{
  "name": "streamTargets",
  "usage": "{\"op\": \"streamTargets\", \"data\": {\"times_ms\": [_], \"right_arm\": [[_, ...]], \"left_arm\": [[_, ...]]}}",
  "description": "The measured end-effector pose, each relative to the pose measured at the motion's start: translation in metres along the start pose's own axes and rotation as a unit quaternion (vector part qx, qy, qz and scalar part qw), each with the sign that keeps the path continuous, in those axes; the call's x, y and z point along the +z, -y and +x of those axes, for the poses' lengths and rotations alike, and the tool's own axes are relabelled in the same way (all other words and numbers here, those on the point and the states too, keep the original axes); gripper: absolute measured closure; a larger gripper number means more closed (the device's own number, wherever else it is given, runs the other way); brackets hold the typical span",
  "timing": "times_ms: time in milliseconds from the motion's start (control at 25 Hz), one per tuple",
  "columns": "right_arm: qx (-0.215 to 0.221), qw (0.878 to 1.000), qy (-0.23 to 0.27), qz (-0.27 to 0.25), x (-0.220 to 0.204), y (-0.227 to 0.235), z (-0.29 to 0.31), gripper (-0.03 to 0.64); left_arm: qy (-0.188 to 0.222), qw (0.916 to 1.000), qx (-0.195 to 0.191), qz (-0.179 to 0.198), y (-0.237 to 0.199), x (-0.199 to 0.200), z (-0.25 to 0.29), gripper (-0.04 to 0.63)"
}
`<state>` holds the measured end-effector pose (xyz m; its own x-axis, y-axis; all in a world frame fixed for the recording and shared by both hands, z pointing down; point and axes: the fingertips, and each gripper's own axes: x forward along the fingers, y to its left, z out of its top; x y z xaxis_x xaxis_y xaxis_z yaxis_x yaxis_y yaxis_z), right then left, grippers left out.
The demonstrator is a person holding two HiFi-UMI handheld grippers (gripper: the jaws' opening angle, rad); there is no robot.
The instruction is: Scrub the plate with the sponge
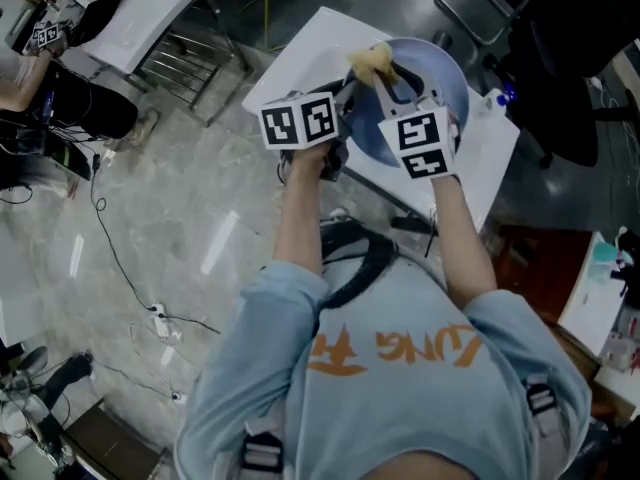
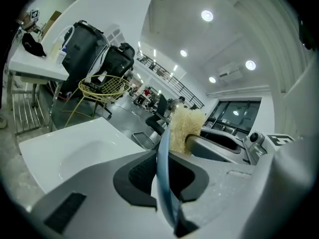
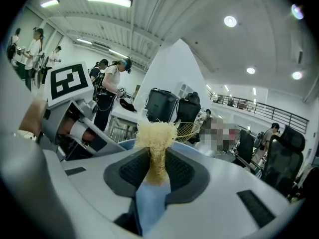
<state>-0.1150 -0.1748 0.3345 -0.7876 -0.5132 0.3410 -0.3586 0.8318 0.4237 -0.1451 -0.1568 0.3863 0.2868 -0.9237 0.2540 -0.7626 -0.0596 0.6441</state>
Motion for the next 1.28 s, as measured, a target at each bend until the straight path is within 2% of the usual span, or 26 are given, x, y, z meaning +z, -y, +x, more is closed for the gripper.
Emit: {"op": "streamTargets", "data": {"times_ms": [240, 640, 920, 1280], "right_arm": [[-0.019, 0.998, -0.057, -0.031, -0.026, 0.002, 0.01, 0.518], [-0.08, 0.988, -0.135, -0.003, -0.069, 0.042, -0.001, 0.518], [-0.12, 0.975, -0.188, 0.016, -0.099, 0.065, -0.017, 0.52], [-0.182, 0.96, -0.21, 0.042, -0.121, 0.101, -0.039, 0.522]], "left_arm": [[-0.003, 1.0, -0.004, -0.009, -0.01, 0.002, -0.001, 0.566], [-0.004, 0.9989, -0.005, -0.047, -0.029, 0.0, 0.006, 0.566], [-0.012, 0.9975, 0.011, -0.069, -0.043, -0.001, 0.015, 0.566], [-0.013, 0.9971, 0.003, -0.075, -0.046, 0.003, 0.03, 0.566]]}}
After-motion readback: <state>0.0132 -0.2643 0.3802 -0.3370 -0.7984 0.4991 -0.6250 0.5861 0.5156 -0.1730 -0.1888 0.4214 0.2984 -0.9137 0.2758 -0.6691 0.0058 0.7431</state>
